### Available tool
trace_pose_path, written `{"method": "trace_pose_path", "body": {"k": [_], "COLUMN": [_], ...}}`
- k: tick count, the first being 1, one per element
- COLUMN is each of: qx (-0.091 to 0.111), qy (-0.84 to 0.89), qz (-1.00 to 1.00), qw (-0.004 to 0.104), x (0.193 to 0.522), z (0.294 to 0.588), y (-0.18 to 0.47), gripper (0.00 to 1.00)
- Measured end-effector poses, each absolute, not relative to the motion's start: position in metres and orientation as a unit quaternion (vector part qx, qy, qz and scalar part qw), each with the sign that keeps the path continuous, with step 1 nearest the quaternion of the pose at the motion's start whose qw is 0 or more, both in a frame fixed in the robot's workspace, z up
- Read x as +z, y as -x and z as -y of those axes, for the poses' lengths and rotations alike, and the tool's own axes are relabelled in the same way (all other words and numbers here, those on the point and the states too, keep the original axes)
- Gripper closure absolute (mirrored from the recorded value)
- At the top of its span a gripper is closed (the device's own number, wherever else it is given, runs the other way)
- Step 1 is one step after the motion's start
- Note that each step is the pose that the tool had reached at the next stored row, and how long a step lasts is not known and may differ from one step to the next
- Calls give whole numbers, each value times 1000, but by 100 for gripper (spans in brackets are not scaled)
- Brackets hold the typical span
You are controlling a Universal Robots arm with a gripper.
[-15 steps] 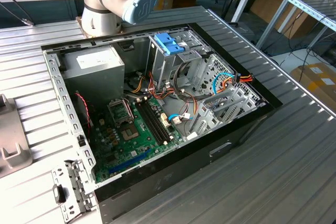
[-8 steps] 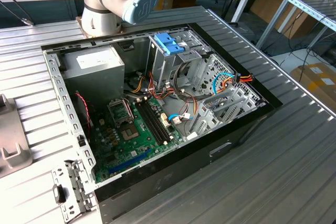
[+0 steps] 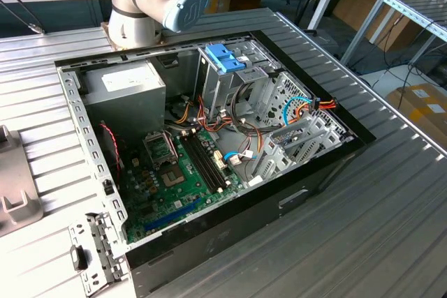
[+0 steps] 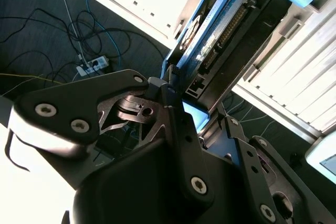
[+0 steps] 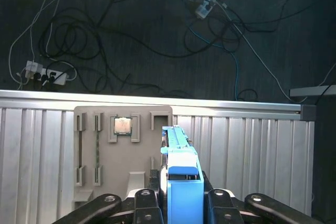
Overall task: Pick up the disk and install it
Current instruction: 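Pick up the disk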
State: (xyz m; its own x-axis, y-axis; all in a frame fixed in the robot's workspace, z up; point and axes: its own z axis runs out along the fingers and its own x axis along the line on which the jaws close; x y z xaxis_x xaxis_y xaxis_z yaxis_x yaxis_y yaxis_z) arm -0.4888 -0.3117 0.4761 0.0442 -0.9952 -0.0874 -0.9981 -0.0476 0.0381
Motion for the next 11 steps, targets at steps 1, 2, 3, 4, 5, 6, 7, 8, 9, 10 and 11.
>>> {"method": "trace_pose_path", "body": {"k": [1,2,3,4,5,6,7,8,9,10,11], "qx": [45,45,45,45,45,45,45,45,45,45,45], "qy": [722,722,722,722,722,722,722,722,722,722,722], "qz": [-690,-690,-690,-690,-690,-690,-690,-690,-690,-690,-690], "qw": [16,16,16,16,16,16,16,16,16,16,16], "x": [477,477,477,478,478,478,479,479,479,479,480], "z": [312,312,312,312,312,312,312,312,312,312,312], "y": [489,489,489,489,489,489,489,489,489,489,489], "gripper": [63,63,63,63,63,63,63,63,63,63,63]}}
